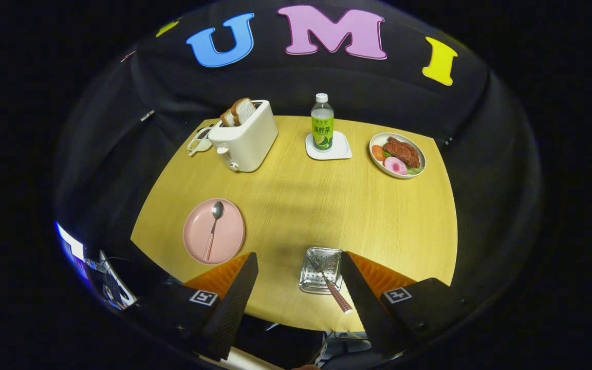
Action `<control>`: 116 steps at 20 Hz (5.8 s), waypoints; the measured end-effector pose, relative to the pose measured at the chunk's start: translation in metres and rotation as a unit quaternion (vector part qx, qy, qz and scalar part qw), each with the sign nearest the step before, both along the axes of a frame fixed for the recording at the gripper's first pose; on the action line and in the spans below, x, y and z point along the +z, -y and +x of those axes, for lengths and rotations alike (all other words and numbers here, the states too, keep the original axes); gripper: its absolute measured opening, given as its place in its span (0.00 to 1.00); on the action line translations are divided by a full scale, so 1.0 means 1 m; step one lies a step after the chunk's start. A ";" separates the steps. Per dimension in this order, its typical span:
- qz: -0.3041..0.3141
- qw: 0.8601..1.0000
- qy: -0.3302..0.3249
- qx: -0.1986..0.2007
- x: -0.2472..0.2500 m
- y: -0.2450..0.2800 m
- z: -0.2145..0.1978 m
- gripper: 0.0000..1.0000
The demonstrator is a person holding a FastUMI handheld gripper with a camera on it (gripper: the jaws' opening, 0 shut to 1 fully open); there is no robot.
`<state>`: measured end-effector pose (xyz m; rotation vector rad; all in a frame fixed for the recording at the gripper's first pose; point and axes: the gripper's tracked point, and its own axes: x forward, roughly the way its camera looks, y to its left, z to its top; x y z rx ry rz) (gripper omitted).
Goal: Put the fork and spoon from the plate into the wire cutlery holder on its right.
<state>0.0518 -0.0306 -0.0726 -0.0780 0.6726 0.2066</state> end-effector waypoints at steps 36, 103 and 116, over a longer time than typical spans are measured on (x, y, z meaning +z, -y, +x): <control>-0.055 0.996 -0.053 0.049 -0.216 -0.246 0.048 1.00; -0.135 0.922 -0.327 0.160 -0.069 0.066 -0.047 0.09; -0.254 0.832 -0.453 0.197 -0.093 0.119 -0.040 0.09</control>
